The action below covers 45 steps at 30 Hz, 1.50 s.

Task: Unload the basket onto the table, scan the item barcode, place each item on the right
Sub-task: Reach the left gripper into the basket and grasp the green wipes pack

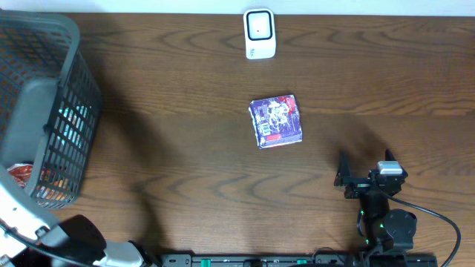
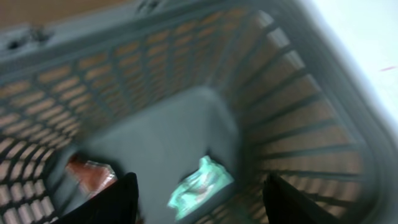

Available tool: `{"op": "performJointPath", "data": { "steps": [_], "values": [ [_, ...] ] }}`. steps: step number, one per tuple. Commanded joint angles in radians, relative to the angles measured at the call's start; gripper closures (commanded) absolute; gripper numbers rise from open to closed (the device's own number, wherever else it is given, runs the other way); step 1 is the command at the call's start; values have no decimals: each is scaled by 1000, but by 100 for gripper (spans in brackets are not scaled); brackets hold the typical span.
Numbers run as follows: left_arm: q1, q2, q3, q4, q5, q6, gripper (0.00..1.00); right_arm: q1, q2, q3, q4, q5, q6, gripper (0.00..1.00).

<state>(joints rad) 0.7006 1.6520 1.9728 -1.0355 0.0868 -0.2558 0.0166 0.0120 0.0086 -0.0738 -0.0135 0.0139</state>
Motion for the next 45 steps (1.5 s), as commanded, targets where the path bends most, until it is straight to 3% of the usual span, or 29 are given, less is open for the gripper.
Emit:
{"op": "performJointPath", "data": {
  "steps": [1,3,13,29,45],
  "values": [
    [31,68,-24,-48,0,116,36,-10,-6,-3,-2,0,7,1],
    [28,110,-27,-87,12,229,36,-10,-6,-3,-2,0,7,1],
    [27,294,-28,-160,172,360,36,-10,-6,-3,-2,0,7,1],
    [-31,535,-34,-177,199,443,36,-10,-6,-3,-2,0,7,1],
    [-57,631,-63,-158,93,442,36,-10,-6,-3,-2,0,7,1]
  ]
}}
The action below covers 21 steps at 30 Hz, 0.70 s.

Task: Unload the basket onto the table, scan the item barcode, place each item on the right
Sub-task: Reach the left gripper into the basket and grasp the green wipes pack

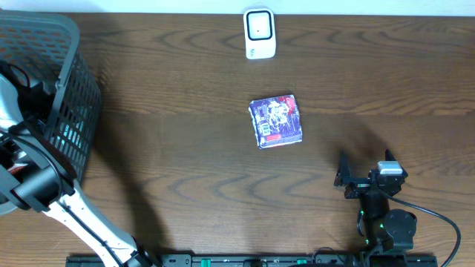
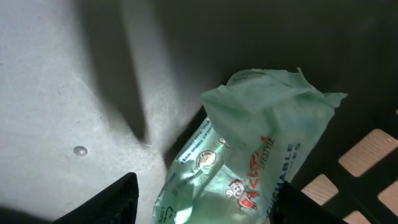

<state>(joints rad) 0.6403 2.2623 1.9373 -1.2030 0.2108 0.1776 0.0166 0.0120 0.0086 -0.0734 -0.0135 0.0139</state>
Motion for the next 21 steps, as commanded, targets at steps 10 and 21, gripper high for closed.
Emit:
{"op": "performJointPath", "data": {
  "steps": [10,21],
  "values": [
    [4,17,-106,68,-32,-19,92,-10,-6,-3,-2,0,7,1],
    [4,-125,38,15,13,-150,93,-10,-6,-3,-2,0,7,1]
  ]
}}
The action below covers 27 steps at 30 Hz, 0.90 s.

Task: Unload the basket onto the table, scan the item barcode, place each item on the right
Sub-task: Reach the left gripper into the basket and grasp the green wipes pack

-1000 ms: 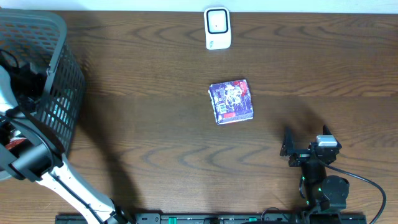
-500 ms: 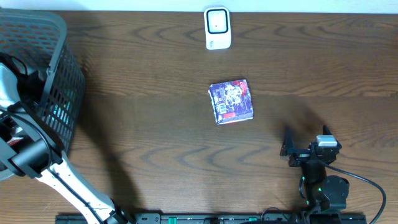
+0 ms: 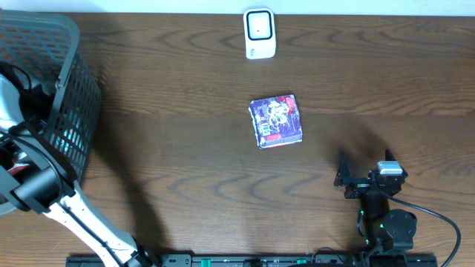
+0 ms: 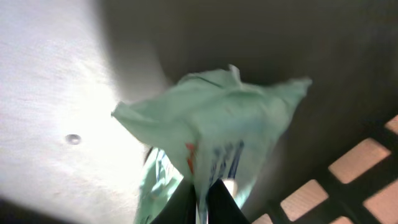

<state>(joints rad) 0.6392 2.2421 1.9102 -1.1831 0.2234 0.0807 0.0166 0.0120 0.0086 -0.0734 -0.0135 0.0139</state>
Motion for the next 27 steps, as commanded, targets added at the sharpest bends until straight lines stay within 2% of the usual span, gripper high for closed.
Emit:
{"op": "performJointPath", "data": {
  "steps": [1,11,13,16,17,19,21,27],
  "values": [
    [5,-137,78,-1,16,-53,93,-10,-6,-3,-2,0,7,1],
    [5,-487,90,126,30,-113,93,-10,-6,-3,-2,0,7,1],
    [5,-513,90,122,30,-113,89,-10,-6,-3,-2,0,7,1],
    [5,-515,89,91,30,-113,45,-10,-6,-3,-2,0,7,1],
    [4,-510,79,82,30,-113,34,-10,-6,-3,-2,0,7,1],
    [4,-502,52,81,30,-113,23,-10,-6,-3,-2,0,7,1],
    [4,-488,22,82,26,-113,18,-10,-6,-3,-2,0,7,1],
    [4,-415,-66,87,-29,-113,12,-10,-6,-3,-2,0,7,1]
  ]
}}
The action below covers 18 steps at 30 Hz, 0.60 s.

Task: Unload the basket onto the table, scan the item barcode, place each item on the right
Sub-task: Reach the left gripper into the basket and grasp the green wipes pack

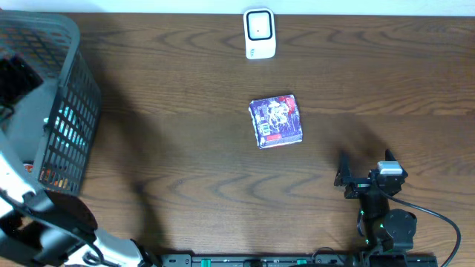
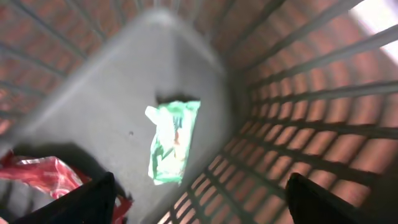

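In the left wrist view I look down into the grey mesh basket (image 2: 298,112). A green packet (image 2: 173,142) lies on its floor, well below my left gripper (image 2: 199,183). That gripper is open, its fingers (image 2: 93,199) wide apart with nothing between them. A red packet (image 2: 34,174) lies at the lower left of the basket floor. From overhead, a purple printed pack (image 1: 277,121) lies mid-table and the white scanner (image 1: 260,33) stands at the far edge. My right gripper (image 1: 349,174) rests low at the near right; its jaws are too small to read.
The basket (image 1: 70,30) fills the table's left end, with my left arm reaching over it from the near-left corner. Brown wooden tabletop (image 1: 185,163) lies between the basket, the purple pack and the right arm.
My left gripper was shut on the green packet low in the basket. Now it is open and much higher, and the packet lies loose on the basket floor. The right arm is unmoved.
First my left gripper was open above the basket, with the green and red packets below. Then it was open right at the green packet, then shut on it. Now it is open again higher up, and the packet lies in the basket.
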Available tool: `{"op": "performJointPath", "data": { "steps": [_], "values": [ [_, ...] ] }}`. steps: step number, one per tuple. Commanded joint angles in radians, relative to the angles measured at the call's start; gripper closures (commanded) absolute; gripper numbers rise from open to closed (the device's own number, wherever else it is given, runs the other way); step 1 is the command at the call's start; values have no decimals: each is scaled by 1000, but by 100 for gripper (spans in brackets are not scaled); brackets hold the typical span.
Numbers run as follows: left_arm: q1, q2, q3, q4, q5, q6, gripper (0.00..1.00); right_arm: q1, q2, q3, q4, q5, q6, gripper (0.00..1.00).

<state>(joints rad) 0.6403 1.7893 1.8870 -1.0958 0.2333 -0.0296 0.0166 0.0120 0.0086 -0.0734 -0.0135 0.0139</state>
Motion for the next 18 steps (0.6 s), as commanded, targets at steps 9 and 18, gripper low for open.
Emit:
{"op": "performJointPath", "data": {
  "steps": [9,18],
  "values": [
    [2,192,-97,48,-74,-3,12,-10,-6,-3,-2,0,7,1],
    [2,346,-97,96,-74,-3,12,-10,-6,-3,-2,0,7,1]
  ]
}}
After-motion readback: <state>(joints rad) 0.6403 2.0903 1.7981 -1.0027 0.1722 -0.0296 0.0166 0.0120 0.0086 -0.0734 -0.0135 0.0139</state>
